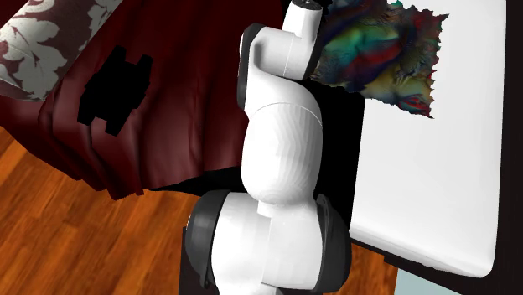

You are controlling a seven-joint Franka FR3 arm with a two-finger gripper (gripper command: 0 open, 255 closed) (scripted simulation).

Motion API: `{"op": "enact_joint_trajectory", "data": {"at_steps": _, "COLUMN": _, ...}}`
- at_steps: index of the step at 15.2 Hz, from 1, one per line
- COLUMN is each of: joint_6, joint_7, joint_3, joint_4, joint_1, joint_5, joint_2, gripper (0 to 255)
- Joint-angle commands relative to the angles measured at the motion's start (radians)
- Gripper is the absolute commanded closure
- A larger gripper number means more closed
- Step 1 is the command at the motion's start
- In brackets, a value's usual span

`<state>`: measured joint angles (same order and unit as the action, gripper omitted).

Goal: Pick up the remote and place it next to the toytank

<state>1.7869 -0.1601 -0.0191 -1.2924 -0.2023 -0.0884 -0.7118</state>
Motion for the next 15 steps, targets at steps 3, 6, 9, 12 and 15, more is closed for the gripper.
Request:
{"op": "enact_joint_trajectory", "data": {"at_steps": 3, "joint_6": 0.003, "joint_7": 0.0, "joint_3": 0.0, "joint_4": -0.003, "joint_1": 0.001, "joint_5": 0.0, "joint_2": 0.001, "gripper": 0}}
{"op": "enact_joint_trajectory", "data": {"at_steps": 6, "joint_6": 0.003, "joint_7": 0.0, "joint_3": 0.0, "joint_4": -0.003, "joint_1": 0.001, "joint_5": 0.0, "joint_2": 0.001, "gripper": 255}}
{"op": "enact_joint_trajectory", "data": {"at_steps": 9, "joint_6": 0.001, "joint_7": 0.002, "joint_3": -0.001, "joint_4": 0.0, "joint_1": -0.002, "joint_5": 0.0, "joint_2": 0.0, "gripper": 255}}
{"op": "enact_joint_trajectory", "data": {"at_steps": 12, "joint_6": 0.007, "joint_7": 0.001, "joint_3": 0.0, "joint_4": -0.008, "joint_1": 0.0, "joint_5": 0.0, "joint_2": 0.002, "gripper": 255}}
{"op": "enact_joint_trajectory", "data": {"at_steps": 15, "joint_6": 0.003, "joint_7": 0.0, "joint_3": 0.0, "joint_4": -0.003, "joint_1": 0.0, "joint_5": 0.0, "joint_2": 0.001, "gripper": 255}}
